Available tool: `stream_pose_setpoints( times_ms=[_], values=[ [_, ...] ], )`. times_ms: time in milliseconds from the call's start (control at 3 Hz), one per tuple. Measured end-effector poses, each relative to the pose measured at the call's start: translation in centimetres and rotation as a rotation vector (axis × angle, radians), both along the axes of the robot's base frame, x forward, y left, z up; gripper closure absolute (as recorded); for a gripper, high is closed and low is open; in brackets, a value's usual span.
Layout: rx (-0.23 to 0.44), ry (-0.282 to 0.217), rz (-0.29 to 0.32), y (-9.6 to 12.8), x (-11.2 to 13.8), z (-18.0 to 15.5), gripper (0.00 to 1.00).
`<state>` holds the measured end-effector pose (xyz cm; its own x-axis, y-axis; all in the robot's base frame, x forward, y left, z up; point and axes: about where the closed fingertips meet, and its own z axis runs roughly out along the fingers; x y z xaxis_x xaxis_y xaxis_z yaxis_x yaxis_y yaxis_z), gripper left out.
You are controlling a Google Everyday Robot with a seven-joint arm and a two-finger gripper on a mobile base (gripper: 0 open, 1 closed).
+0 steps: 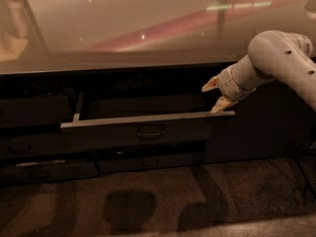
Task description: Open top drawer
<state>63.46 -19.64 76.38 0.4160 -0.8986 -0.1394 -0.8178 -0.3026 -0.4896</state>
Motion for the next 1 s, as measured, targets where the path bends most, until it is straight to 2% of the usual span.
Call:
stream_pose_setpoints(
  times_ms=[667,1000],
  values=[
    [0.0,0.0,0.0,0.0,0.0,-0.01,0.88],
    [0.083,0.027,0.056,0.39,0.12,-0.37,1.0]
  ],
)
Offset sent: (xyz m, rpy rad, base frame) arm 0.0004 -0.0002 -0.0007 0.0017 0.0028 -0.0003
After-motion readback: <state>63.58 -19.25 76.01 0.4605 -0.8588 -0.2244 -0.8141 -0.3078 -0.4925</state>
